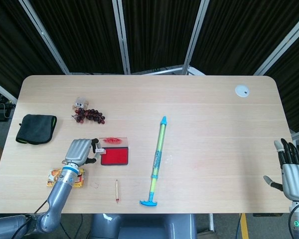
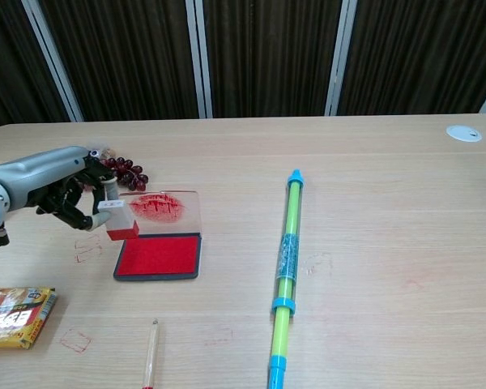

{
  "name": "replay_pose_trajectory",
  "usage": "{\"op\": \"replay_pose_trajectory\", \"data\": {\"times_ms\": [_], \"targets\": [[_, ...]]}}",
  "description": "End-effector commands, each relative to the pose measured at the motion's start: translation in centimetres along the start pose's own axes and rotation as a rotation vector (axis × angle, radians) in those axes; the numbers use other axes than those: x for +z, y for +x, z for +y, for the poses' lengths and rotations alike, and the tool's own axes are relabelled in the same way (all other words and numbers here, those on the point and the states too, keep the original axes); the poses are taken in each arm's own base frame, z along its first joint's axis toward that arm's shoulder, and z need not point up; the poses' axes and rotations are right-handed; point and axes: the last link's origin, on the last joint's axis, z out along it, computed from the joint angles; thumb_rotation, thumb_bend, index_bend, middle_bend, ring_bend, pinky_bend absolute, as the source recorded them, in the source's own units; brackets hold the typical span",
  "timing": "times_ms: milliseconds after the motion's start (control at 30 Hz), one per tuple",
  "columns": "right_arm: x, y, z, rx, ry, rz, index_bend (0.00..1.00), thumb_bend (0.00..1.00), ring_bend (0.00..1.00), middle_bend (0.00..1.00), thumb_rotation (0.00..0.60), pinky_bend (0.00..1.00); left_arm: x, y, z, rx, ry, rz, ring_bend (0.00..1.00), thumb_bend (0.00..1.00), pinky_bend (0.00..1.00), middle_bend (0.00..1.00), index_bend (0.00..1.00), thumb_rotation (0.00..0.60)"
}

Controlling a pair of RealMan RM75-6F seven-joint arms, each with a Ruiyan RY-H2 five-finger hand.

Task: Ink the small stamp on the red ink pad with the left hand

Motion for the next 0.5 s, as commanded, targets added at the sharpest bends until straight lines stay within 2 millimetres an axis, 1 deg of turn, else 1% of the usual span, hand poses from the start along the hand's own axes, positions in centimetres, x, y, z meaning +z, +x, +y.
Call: {"op": "replay_pose_trajectory", "data": {"times_ms": [33,267,500], "targets": [[0.1,0.0,0.0,0.000,-0.002,-0.001,0.00,0.00,0.00,0.00,0.600,0.00,0.9,-0.7,1.4,0.025,-0.049,-0.063,0.77,0.38,0.82,0.55,0.51,0.600],[0.3,-0.1,0.3,0.002,-0.017,-0.003,0.00,0.00,0.00,0.00,0.600,0.00,2.2,-1.8,2.4,0.036,-0.052,-0.095,0.77,0.38,0.82,0.55,0.51,0.600],[0.5,-0.1,0.7,0.003,-0.030,-0.008,0.00,0.00,0.00,0.00,0.600,0.00,2.4,-2.2,2.3,0.049,-0.034,-0.099,0.77,0.37,0.82,0.55,0.52,0.600]]}}
